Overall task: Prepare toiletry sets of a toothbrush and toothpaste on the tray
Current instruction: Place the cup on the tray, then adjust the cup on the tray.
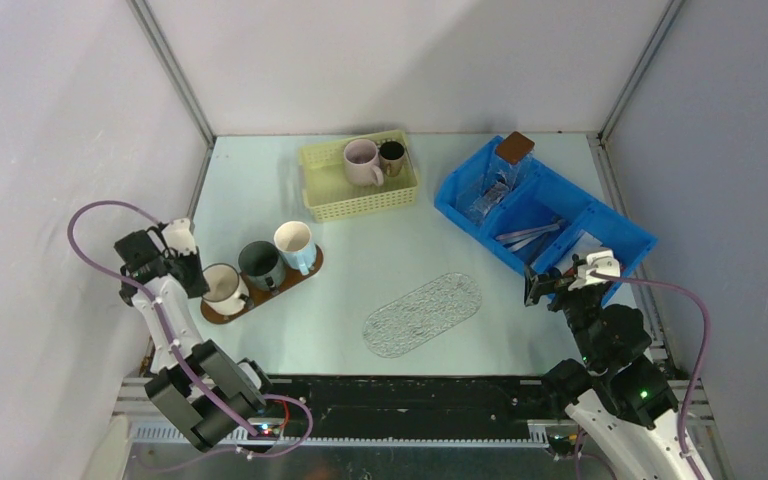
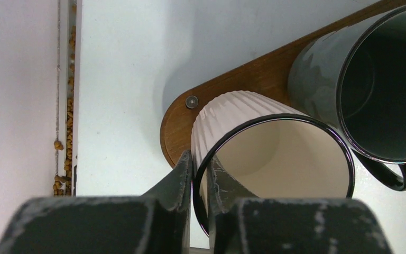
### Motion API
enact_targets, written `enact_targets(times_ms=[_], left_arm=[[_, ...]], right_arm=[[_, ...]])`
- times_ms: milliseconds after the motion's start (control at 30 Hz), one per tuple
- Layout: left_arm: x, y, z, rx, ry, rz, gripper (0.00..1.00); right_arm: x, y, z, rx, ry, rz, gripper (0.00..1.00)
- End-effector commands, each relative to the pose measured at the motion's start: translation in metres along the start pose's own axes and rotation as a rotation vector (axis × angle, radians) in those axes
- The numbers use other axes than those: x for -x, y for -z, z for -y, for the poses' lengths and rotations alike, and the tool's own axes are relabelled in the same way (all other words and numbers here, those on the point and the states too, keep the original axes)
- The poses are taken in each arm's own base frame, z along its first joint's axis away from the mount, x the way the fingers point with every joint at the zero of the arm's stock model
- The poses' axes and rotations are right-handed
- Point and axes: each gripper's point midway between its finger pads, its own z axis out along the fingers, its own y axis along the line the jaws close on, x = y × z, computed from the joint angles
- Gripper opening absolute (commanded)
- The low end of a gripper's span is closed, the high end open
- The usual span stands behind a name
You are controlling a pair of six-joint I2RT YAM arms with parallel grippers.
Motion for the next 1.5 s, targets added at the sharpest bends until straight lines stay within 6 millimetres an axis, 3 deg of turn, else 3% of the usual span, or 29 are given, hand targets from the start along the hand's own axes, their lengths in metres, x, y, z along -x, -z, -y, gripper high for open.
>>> enact_targets(times_ms=[0, 133, 400, 533, 700, 800, 900, 1100, 1267, 1467], left_arm=[[0.029, 0.002, -0.009, 0.023, -0.044, 0.11, 0.15], [0.019, -0.007, -0.005, 0.006, -0.04, 0.085, 0.29], [0.018, -0.001, -0.008, 0.064, -0.064, 0.078, 0.53], [0.034, 0.014, -0.015, 0.13, -0.046, 0.128, 0.65], [0.061, 0.038, -0.024, 0.229, 0.117, 0.249, 0.81], [0.068, 0.054, -0.032, 0.31, 0.246, 0.288, 0.83], [0.06, 0.063, -0.032, 0.367, 0.436, 0.271, 0.83], [0.051, 0.079, -0.017, 0.451, 0.596, 0.26, 0.79], [0.063, 0.068, 0.015, 0.392, 0.653, 0.274, 0.76], [0.06, 0.041, 0.027, 0.413, 0.701, 0.24, 0.73]], right_arm=[[0.011, 0.0, 0.001, -0.001, -0.002, 0.048, 1.0], [0.011, 0.001, 0.001, 0.0, -0.002, 0.05, 1.0], [0.012, 0.001, 0.0, 0.004, -0.002, 0.057, 1.0], [0.013, 0.002, 0.0, 0.002, -0.002, 0.063, 1.0], [0.013, 0.001, 0.0, 0.002, -0.002, 0.064, 1.0], [0.013, 0.001, 0.0, 0.006, -0.002, 0.065, 1.0], [0.012, 0.001, -0.001, 0.007, -0.004, 0.063, 1.0], [0.008, -0.002, -0.002, 0.008, 0.001, 0.043, 1.0], [0.005, -0.007, -0.004, 0.009, 0.012, 0.023, 1.0], [-0.001, -0.012, -0.004, 0.003, 0.031, -0.023, 1.0]])
